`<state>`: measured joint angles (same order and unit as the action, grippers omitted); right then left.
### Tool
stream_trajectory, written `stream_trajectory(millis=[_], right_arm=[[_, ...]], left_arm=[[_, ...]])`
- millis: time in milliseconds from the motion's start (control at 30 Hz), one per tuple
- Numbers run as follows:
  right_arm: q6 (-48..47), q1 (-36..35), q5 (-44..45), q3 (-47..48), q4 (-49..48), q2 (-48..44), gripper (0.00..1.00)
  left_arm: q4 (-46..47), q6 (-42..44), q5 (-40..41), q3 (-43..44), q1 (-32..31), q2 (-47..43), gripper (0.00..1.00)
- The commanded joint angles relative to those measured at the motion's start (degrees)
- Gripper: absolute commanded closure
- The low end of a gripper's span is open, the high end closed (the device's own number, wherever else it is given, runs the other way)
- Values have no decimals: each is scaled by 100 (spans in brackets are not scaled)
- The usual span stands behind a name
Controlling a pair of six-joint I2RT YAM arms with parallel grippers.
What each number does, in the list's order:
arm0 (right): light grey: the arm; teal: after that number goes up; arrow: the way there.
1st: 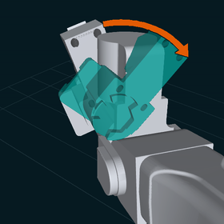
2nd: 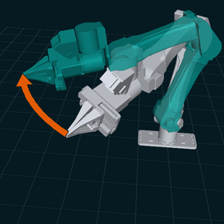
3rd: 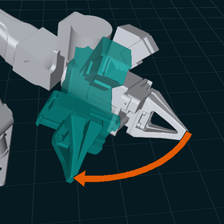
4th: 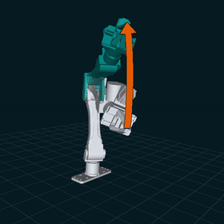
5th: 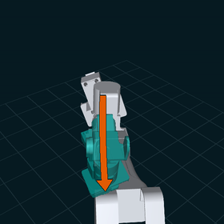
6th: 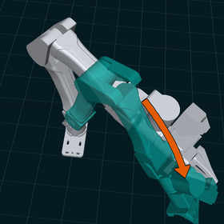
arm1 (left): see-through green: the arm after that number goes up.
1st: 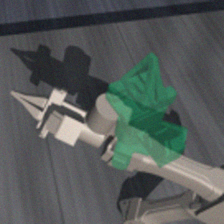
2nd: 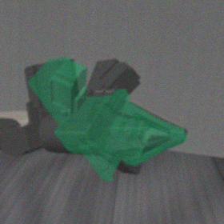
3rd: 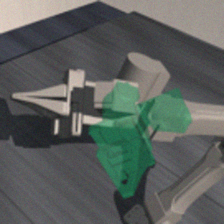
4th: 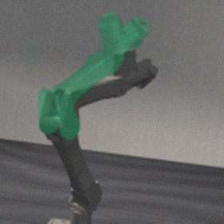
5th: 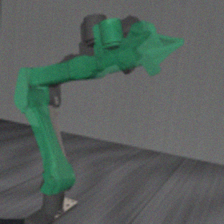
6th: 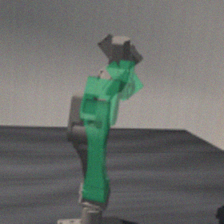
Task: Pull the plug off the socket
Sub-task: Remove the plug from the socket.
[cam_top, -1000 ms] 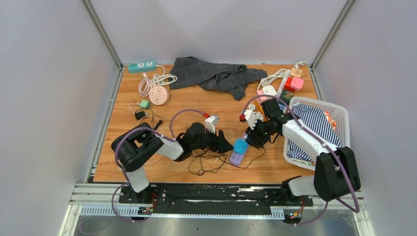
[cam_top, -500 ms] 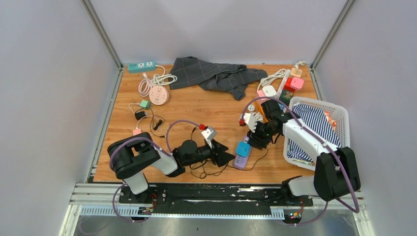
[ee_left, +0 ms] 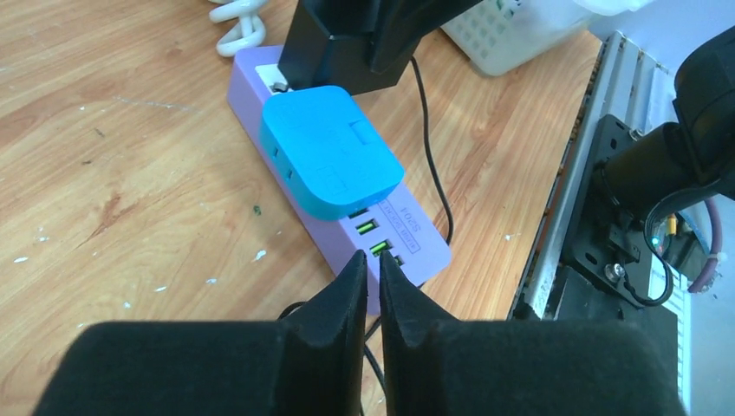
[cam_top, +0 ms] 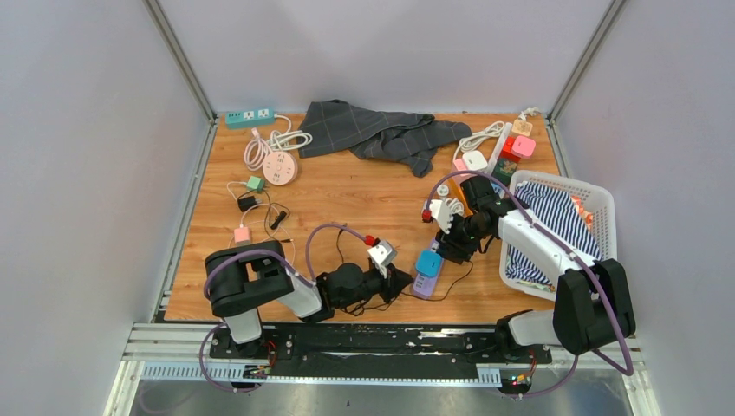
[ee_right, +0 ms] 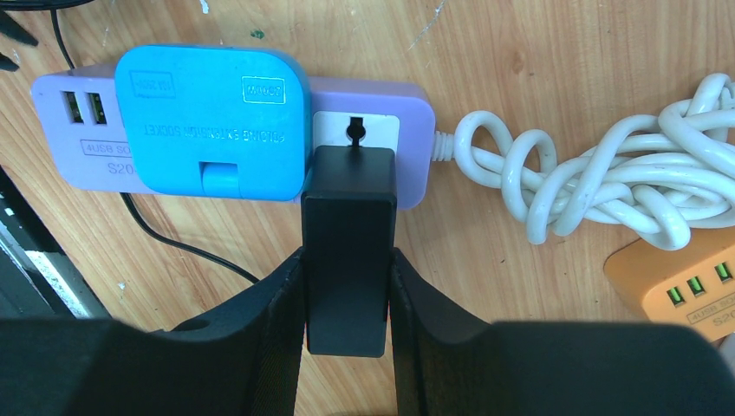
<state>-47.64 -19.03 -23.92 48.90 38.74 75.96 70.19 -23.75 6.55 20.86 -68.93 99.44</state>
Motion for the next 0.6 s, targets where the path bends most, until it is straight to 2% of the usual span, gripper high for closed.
stream_trajectory(millis=[0, 167, 333, 500, 567], right_arm=[[-20, -57, -70, 53, 366, 71, 100], [43, -56, -174, 58, 356, 145, 100], [70, -57, -176, 66, 345, 134, 100], [58, -57, -125, 53, 336, 103, 100], [38, -56, -97, 49, 336, 95, 100]], left_arm=[[-273, 111, -100, 389, -90, 40, 90], [-643, 175, -468, 1038, -215, 807, 91], [-1193, -159, -4, 1212, -218, 986, 95], [-302, -748, 384, 851, -218, 1399, 100], [-367, -833, 374, 896, -218, 1458, 100]])
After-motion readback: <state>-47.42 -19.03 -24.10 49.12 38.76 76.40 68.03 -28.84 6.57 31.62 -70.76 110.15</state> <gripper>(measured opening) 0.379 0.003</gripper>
